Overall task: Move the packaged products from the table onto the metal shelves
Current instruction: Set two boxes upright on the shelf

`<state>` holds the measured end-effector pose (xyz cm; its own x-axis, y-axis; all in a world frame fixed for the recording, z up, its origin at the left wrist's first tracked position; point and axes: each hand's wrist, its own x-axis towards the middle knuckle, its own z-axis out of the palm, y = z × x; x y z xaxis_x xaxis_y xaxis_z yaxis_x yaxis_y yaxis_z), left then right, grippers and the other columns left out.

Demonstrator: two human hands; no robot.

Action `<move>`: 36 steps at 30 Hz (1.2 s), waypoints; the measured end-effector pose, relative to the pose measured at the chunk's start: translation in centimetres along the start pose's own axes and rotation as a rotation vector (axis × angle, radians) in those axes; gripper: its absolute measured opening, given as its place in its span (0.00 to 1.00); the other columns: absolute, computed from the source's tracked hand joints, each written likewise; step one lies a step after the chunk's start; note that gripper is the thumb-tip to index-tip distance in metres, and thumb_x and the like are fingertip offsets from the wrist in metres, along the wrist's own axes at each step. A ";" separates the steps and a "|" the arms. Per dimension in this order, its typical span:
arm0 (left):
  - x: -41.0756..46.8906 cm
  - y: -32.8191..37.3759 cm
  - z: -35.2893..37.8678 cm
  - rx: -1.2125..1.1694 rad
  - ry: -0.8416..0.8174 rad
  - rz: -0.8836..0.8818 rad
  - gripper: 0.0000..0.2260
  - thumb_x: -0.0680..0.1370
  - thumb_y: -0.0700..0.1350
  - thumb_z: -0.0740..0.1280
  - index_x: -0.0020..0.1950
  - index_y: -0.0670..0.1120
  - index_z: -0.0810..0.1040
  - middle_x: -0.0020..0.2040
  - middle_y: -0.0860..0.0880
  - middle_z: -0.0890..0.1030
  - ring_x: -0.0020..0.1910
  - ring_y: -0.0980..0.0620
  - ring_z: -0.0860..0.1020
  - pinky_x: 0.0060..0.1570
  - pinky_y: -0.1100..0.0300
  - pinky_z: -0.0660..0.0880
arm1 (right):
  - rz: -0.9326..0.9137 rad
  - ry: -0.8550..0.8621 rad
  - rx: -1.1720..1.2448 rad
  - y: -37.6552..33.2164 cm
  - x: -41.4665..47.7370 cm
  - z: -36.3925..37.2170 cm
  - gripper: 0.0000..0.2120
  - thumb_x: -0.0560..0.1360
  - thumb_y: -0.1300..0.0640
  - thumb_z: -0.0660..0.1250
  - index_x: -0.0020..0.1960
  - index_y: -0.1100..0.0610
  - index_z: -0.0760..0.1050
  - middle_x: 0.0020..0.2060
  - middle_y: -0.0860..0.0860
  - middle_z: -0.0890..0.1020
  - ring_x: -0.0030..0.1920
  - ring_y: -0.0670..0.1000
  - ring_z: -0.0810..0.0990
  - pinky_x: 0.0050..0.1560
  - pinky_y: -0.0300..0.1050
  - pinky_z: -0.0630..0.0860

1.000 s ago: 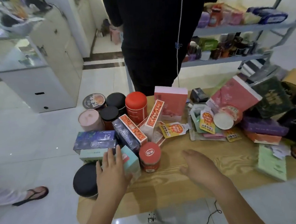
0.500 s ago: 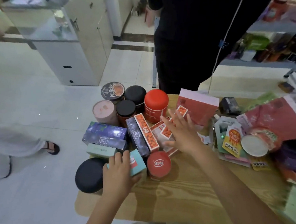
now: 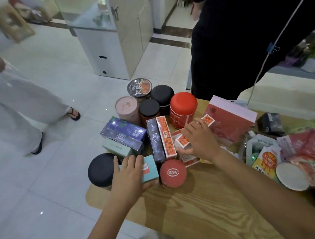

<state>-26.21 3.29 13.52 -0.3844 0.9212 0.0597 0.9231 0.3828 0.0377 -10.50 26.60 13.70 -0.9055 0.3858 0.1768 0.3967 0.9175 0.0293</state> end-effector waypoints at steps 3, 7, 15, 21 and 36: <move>-0.2 0.1 0.0 -0.009 0.017 0.003 0.36 0.68 0.74 0.52 0.56 0.46 0.72 0.47 0.50 0.77 0.48 0.46 0.78 0.63 0.38 0.68 | -0.059 0.076 0.016 -0.1 0.8 0.6 0.23 0.72 0.36 0.59 0.47 0.56 0.77 0.42 0.51 0.79 0.45 0.54 0.77 0.60 0.52 0.68; -0.3 0.7 -0.1 -0.019 0.002 0.005 0.35 0.68 0.74 0.55 0.55 0.45 0.73 0.45 0.50 0.76 0.46 0.47 0.77 0.65 0.47 0.65 | -0.118 0.219 -0.001 -0.4 1.4 1.1 0.17 0.72 0.41 0.61 0.49 0.54 0.70 0.38 0.51 0.78 0.39 0.53 0.76 0.48 0.49 0.67; -1.3 1.9 -2.3 -0.046 -0.023 -0.078 0.35 0.68 0.74 0.56 0.55 0.45 0.76 0.45 0.49 0.79 0.39 0.48 0.77 0.38 0.55 0.74 | -0.125 0.303 -0.041 1.1 0.5 0.8 0.22 0.74 0.38 0.57 0.42 0.57 0.74 0.33 0.53 0.77 0.34 0.54 0.76 0.35 0.46 0.71; -1.7 2.2 -4.8 -0.105 0.054 -0.186 0.33 0.66 0.68 0.70 0.59 0.45 0.76 0.46 0.48 0.79 0.44 0.46 0.76 0.42 0.53 0.71 | -0.059 0.306 -0.018 2.4 0.0 -3.4 0.30 0.79 0.38 0.48 0.34 0.57 0.76 0.26 0.51 0.76 0.25 0.50 0.72 0.29 0.37 0.60; -12.1 -2.3 -15.6 -0.197 0.091 -0.714 0.35 0.69 0.70 0.64 0.71 0.55 0.66 0.53 0.54 0.75 0.47 0.55 0.73 0.44 0.58 0.72 | -0.514 0.413 0.091 -13.7 7.0 -16.2 0.25 0.75 0.37 0.53 0.29 0.53 0.69 0.21 0.47 0.71 0.20 0.48 0.66 0.25 0.36 0.64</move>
<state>-23.81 -9.83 28.29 -0.8970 0.4407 0.0355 0.4326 0.8584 0.2756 -19.85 15.22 30.50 -0.8366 -0.1554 0.5254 -0.1015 0.9863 0.1302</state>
